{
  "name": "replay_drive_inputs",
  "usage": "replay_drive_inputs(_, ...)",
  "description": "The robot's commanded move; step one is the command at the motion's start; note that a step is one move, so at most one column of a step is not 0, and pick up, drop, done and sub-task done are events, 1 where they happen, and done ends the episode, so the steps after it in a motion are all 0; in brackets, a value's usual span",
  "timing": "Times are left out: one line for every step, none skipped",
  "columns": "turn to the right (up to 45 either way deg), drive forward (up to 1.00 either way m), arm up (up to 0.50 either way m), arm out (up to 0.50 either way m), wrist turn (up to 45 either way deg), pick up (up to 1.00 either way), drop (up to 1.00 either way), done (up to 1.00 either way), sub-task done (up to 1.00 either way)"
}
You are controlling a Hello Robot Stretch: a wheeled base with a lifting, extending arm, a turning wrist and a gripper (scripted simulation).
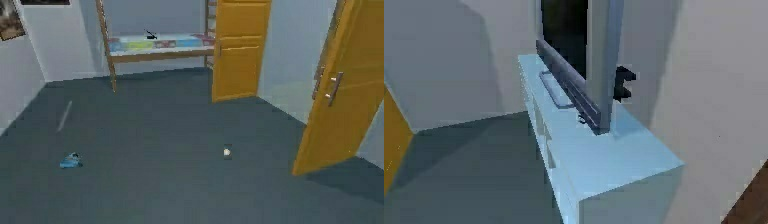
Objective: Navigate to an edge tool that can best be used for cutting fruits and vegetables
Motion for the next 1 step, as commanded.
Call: replay_drive_inputs(0.0,1.0,0.0,0.0,0.0,0.0,0.0,0.0,0.0)
